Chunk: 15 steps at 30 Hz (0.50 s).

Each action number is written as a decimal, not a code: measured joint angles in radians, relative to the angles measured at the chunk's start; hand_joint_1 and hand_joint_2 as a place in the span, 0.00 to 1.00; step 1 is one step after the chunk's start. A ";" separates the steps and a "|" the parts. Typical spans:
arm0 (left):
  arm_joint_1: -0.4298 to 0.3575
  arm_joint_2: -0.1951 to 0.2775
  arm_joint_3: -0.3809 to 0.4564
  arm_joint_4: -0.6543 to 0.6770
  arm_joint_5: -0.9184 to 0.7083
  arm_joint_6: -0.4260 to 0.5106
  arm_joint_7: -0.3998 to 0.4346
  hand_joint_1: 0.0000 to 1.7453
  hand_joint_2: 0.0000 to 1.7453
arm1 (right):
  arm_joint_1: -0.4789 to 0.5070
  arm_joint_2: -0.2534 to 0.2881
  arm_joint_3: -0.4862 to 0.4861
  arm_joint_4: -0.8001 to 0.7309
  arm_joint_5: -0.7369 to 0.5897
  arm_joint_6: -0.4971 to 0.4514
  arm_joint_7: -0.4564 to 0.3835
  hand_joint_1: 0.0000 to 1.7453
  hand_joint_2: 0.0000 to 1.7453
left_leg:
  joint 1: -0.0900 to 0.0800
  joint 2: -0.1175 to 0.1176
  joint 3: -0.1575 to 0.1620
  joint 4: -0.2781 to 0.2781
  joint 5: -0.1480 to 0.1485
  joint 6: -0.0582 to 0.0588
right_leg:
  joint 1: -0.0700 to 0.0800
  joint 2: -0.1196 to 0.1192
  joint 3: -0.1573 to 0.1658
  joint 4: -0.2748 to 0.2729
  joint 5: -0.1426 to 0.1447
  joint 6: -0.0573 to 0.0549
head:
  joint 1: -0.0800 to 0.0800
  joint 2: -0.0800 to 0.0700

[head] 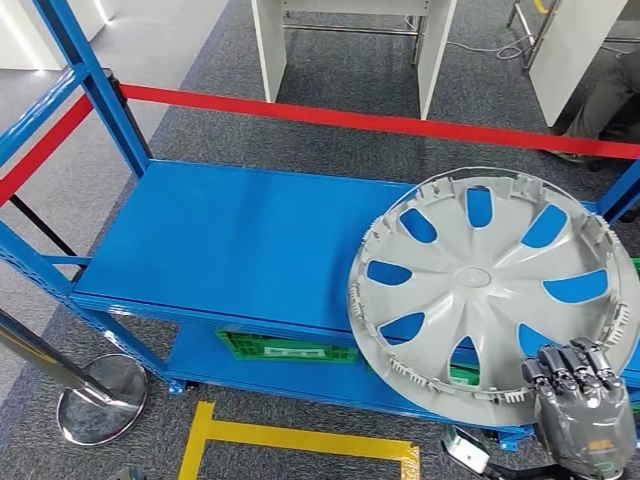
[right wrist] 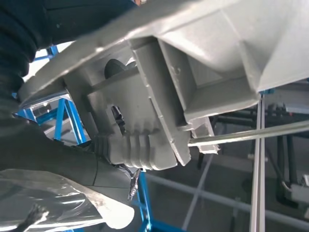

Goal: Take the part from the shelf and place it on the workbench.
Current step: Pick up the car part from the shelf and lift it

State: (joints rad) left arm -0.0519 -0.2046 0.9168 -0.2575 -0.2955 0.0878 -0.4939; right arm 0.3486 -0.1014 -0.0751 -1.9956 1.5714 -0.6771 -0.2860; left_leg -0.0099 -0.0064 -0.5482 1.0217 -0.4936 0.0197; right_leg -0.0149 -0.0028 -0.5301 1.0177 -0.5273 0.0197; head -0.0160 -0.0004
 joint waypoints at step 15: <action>-0.001 0.003 -0.001 0.000 -0.056 0.011 -0.031 0.00 0.00 | -0.028 0.052 -0.004 -0.177 0.001 -0.001 -0.004 1.00 1.00 | 0.000 0.000 0.000 0.000 0.000 0.000 | 0.000 0.000 0.000 0.000 0.000 0.000 | 0.000 0.000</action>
State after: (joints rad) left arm -0.0531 -0.2017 0.9160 -0.2575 -0.3520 0.0993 -0.5252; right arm 0.3201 -0.0498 -0.0793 -2.1721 1.5720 -0.6783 -0.2899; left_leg -0.0099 -0.0064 -0.5487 1.0217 -0.4936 0.0197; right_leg -0.0149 -0.0031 -0.5303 1.0177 -0.5272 0.0198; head -0.0160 -0.0004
